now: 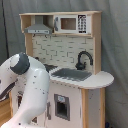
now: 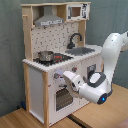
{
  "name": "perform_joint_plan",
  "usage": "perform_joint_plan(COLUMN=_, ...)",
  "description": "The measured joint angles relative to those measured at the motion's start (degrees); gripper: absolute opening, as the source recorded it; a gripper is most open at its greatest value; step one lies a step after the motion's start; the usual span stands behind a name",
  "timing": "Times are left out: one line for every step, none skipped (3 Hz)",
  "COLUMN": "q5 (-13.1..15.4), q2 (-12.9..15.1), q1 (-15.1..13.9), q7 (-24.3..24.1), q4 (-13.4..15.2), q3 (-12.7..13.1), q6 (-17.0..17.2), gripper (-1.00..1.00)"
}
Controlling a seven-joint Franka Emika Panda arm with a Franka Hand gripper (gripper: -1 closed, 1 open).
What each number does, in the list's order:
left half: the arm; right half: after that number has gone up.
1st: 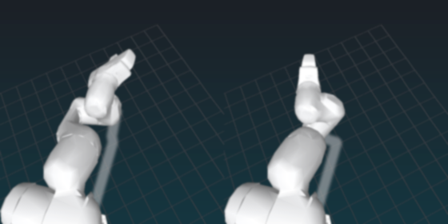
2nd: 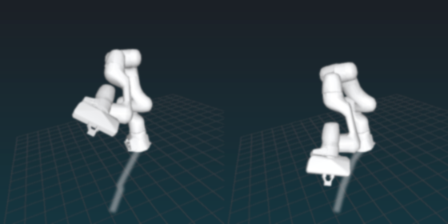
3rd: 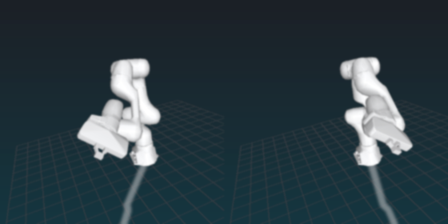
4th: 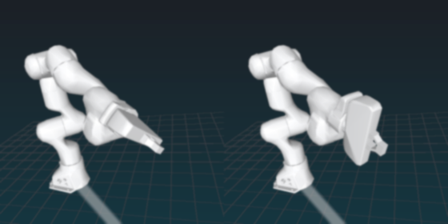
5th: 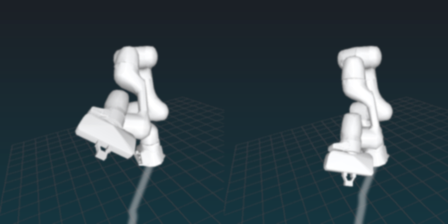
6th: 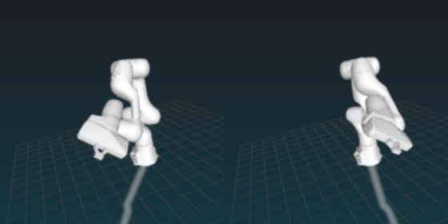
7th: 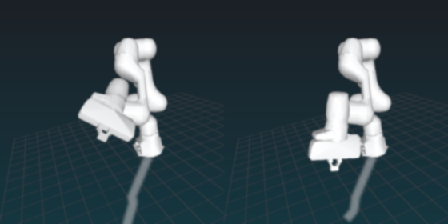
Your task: Play with the kitchen
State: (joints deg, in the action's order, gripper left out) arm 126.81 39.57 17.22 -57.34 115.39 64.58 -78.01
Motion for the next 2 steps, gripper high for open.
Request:
perform_joint_plan(q5=-2.4, q2=0.0, q1=2.0, q7=-1.4, q4=0.2, q3=1.6, q6=4.4, gripper=1.00)
perform_joint_plan(q5=-4.7, q2=0.0, q1=2.0, q7=-3.2, q4=3.2, q3=3.6, q6=8.5, gripper=1.00)
